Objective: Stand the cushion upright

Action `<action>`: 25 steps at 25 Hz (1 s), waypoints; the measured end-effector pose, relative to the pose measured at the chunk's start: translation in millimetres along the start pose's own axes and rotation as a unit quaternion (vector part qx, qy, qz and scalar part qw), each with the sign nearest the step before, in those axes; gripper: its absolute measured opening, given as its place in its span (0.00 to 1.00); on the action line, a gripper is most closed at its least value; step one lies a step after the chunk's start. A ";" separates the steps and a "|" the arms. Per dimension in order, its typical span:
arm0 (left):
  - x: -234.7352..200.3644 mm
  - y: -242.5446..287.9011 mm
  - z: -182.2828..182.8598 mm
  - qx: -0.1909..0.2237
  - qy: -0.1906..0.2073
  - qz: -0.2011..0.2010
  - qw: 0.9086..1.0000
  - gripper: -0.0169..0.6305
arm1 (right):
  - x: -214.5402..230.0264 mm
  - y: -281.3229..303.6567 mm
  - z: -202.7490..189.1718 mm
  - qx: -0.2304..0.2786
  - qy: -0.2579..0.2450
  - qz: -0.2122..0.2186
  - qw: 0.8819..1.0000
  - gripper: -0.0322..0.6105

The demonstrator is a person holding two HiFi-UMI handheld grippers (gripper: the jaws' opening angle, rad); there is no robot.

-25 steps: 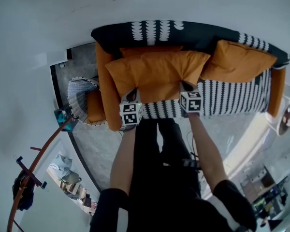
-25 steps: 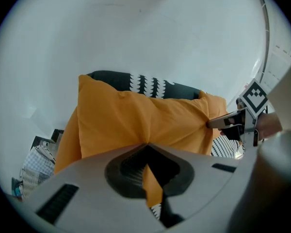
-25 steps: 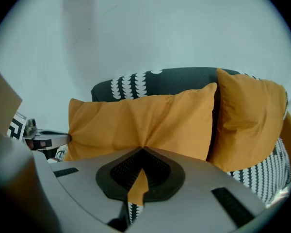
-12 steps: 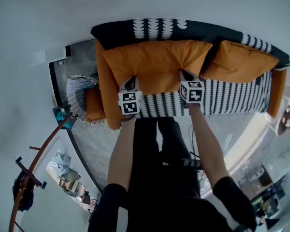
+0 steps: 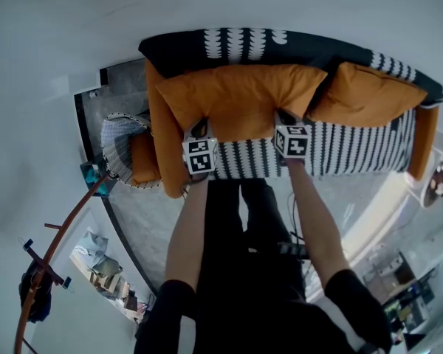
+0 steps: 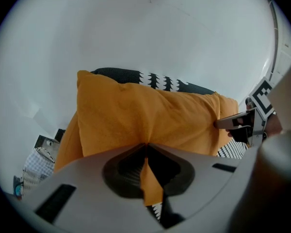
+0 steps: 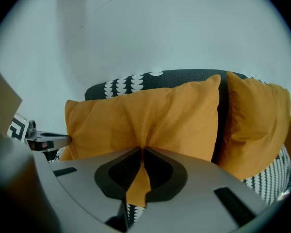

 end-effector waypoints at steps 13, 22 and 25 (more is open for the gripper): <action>-9.6 -11.5 1.6 0.015 -0.034 0.032 0.999 0.06 | 3.8 -12.9 8.8 0.018 0.002 -0.014 1.000 0.13; -5.3 -55.5 22.1 0.048 -0.052 0.051 0.996 0.06 | -13.8 -46.0 17.9 0.039 0.018 0.003 0.999 0.08; 0.8 -72.8 36.6 0.063 -0.055 0.048 0.995 0.02 | -19.5 -64.6 27.2 0.056 0.018 0.006 0.998 0.05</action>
Point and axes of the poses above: the fingertips, and each gripper's own axes: y forward along the fingers, x to its right, z out of its top, the point moved 1 cm from there along -y, backward along the fingers, and after that the axes turned 12 degrees about y, right-handed, at the moved point
